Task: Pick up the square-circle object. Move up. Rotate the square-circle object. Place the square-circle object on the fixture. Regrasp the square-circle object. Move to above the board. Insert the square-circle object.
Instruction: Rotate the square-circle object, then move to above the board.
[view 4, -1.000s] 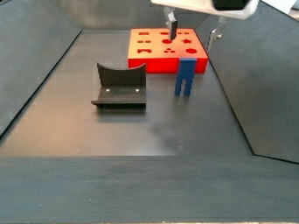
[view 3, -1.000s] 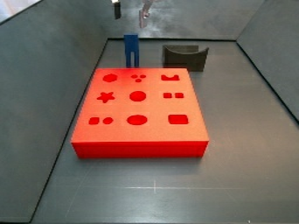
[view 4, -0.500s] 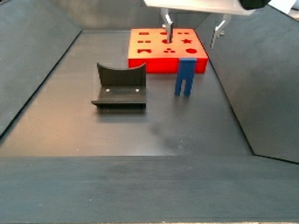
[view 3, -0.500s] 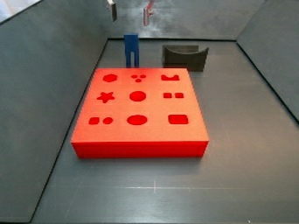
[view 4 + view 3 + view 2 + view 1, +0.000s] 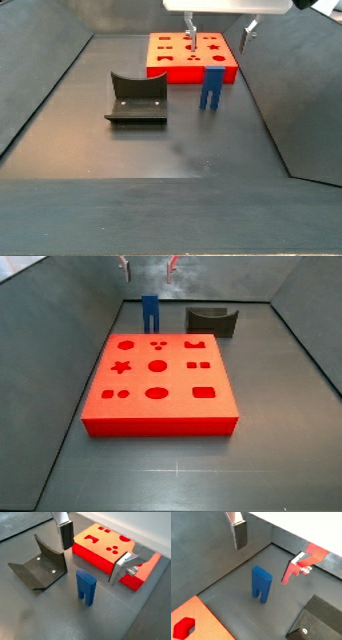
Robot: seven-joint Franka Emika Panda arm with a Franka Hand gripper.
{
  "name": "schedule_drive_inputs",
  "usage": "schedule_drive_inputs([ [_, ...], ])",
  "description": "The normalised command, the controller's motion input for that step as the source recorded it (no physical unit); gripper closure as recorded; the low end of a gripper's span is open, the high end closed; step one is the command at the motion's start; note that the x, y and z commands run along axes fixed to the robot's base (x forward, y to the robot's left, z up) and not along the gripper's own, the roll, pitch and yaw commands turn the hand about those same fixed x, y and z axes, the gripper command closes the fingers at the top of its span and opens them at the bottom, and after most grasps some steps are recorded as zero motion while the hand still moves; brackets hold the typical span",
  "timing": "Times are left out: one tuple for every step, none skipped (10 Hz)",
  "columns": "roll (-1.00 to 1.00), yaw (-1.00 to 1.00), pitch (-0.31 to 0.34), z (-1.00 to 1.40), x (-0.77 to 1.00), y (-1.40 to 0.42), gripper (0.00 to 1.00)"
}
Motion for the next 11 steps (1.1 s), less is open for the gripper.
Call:
schedule_drive_inputs([
  [-0.10,0.17,0.055,-1.00,0.00,0.00,0.00],
  [-0.10,0.12,0.046,-1.00,0.01,0.00,0.00],
  [-0.10,0.07,-0.002,-1.00,0.04,0.00,0.00],
  [-0.10,0.06,-0.014,-1.00,0.04,0.00,0.00],
  [-0.09,0.04,-0.024,-0.84,0.04,0.00,0.00],
  [-0.09,0.04,-0.027,-0.74,0.04,0.00,0.00],
  [-0.09,0.03,-0.027,-0.59,0.04,0.00,0.00],
  [-0.10,0.03,-0.026,-0.40,0.04,0.00,0.00],
  [-0.10,0.03,-0.027,-0.26,0.05,0.00,0.00],
  [-0.11,0.03,-0.023,0.00,0.00,0.00,1.00],
  [0.26,-0.07,-0.046,1.00,-0.09,0.44,1.00],
])
